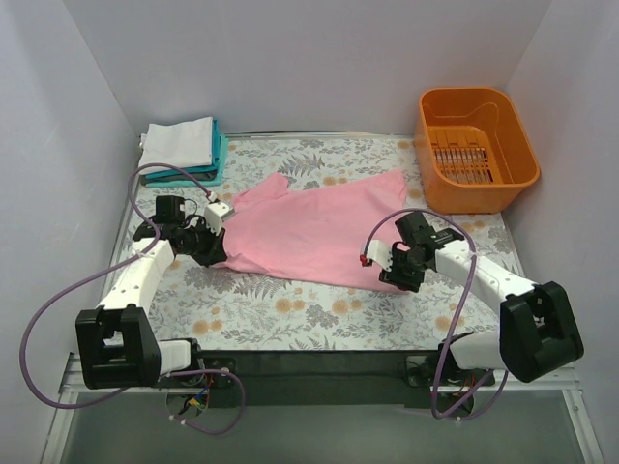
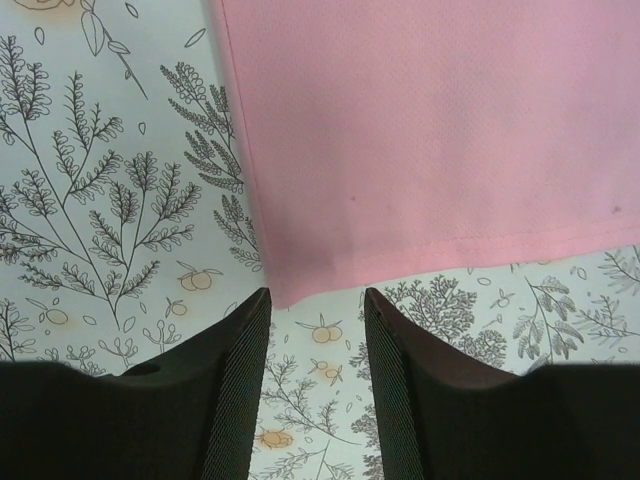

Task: Fold and stack the t-shirts

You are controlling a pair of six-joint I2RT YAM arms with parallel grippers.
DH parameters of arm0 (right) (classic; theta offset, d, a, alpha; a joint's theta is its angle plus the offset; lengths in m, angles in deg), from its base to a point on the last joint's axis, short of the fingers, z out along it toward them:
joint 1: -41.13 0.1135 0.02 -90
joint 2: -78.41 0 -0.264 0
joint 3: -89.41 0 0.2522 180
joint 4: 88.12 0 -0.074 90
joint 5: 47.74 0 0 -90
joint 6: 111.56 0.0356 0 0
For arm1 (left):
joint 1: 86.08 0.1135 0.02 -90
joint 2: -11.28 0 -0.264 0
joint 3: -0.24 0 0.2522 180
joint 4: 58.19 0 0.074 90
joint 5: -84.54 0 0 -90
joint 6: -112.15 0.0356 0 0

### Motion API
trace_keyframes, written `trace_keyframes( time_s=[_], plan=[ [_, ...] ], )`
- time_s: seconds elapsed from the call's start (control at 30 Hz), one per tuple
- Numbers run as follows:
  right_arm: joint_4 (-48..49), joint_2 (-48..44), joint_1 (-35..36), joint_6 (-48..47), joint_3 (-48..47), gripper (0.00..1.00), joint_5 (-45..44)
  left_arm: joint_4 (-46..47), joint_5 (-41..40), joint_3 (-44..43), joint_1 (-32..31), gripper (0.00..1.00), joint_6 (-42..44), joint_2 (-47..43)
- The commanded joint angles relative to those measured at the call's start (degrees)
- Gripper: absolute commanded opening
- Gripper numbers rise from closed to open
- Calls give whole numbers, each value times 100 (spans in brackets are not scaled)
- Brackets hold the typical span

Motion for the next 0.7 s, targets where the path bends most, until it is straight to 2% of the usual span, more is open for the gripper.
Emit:
trace_keyframes(
  time_s=[0.0, 0.17, 0.27, 0.3, 0.33, 0.37, 0.47, 0.67],
  plan=[
    [-108, 259, 49, -34, -143, 42, 172, 19, 118, -187, 4, 0, 57, 72],
    [59, 479, 102, -16, 59, 43, 216, 54, 92, -187, 4, 0, 57, 81],
    [209, 462, 128, -7, 252, 38, 128, 62, 83, -161, -4, 0, 49, 63],
    [235, 453, 137, 1, 305, 35, 102, 71, 74, -143, 4, 0, 48, 55],
    [244, 436, 137, 19, 323, 23, 58, 80, 57, -126, -4, 0, 40, 28],
    [235, 383, 146, 19, 323, 17, 41, 89, 65, -91, 4, 0, 40, 28],
    [174, 234, 146, 10, 314, 1, -74, 107, 39, -90, -4, 0, -4, 2],
    [-46, -248, 146, 10, 35, 1, -276, 10, 65, -345, 13, 0, -180, -51]
  ],
)
